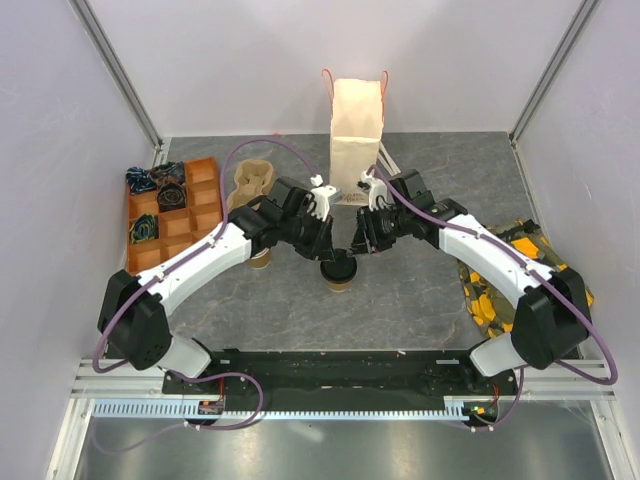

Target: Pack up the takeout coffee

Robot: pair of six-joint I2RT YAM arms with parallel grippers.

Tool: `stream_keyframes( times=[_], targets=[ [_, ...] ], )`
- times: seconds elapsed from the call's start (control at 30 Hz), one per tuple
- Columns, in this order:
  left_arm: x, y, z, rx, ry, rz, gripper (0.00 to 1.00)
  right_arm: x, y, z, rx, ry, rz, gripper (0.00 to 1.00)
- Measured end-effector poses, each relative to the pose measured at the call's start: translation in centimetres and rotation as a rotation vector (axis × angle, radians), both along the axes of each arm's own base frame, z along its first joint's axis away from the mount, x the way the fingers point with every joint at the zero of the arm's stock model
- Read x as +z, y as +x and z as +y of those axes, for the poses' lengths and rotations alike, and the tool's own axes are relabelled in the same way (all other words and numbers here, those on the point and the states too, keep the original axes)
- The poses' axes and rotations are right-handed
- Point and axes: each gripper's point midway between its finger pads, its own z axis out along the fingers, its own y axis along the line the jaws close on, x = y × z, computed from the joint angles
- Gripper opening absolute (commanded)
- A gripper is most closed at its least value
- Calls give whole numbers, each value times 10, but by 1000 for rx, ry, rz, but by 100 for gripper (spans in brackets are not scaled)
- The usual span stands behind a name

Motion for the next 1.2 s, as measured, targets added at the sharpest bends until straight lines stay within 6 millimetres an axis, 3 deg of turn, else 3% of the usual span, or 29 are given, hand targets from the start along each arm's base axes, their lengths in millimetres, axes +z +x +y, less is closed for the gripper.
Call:
stream_keyframes(
  times=[0.17, 0.33, 0.47, 0.7, 1.2],
  targets=[
    [-5, 1, -8, -7, -22, 31, 17, 11, -6, 1, 6, 27, -12, 27],
    [-32, 1, -11, -3, 9, 96, 16, -1, -19, 4, 35, -13, -10, 20],
    [-47, -1, -12, -6, 25, 142, 15, 2, -24, 6, 65, -48, -81, 19],
    [-47, 0, -14, -4, 16, 138, 15, 16, -23, -5, 77, -82, -231, 12],
    [-49, 0, -19, -11, -1, 159, 14, -5, -21, 1, 207, -196, -424, 12]
  ],
)
